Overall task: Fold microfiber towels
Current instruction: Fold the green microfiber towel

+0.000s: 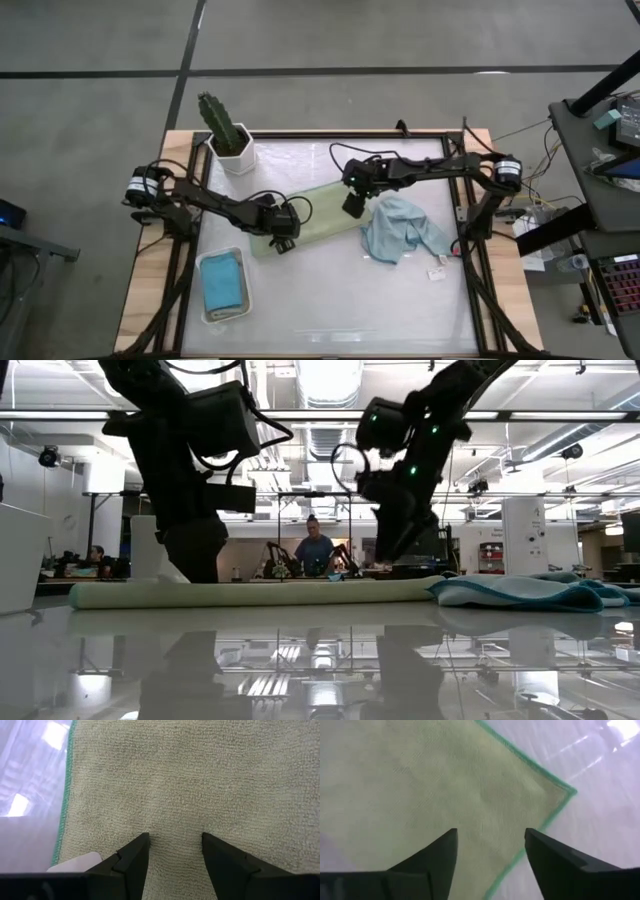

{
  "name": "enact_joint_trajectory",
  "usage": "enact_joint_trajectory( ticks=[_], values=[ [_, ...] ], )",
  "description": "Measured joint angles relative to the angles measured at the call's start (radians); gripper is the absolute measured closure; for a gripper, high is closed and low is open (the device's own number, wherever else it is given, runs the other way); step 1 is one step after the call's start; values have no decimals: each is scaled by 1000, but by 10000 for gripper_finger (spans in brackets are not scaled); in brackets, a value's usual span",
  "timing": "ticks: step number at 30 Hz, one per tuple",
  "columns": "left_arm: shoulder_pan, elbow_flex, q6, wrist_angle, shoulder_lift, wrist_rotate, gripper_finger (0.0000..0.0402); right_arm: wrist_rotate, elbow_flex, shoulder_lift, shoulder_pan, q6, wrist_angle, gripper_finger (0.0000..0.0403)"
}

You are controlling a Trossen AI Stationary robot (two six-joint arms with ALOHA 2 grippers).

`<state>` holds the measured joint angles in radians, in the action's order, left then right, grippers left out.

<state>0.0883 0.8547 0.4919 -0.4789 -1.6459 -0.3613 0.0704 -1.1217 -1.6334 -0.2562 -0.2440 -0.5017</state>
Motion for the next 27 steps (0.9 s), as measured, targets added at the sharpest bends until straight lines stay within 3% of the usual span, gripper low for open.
enact_joint_trajectory(
  ticks=[6, 10, 19, 27],
  values=[
    [0, 0, 0, 0, 0, -12, 233, -32, 48, 89, -29, -12, 4, 130],
    [0, 0, 0, 0, 0, -32, 233, -124, 86, 113, -76, -29, 27, 111],
    [-1, 0, 0, 6, 0, -64, 233, -279, 170, 70, -154, -37, 95, 101],
    [-1, 0, 0, 8, 0, -64, 233, -292, 189, 29, -164, -36, 152, 99]
  ],
)
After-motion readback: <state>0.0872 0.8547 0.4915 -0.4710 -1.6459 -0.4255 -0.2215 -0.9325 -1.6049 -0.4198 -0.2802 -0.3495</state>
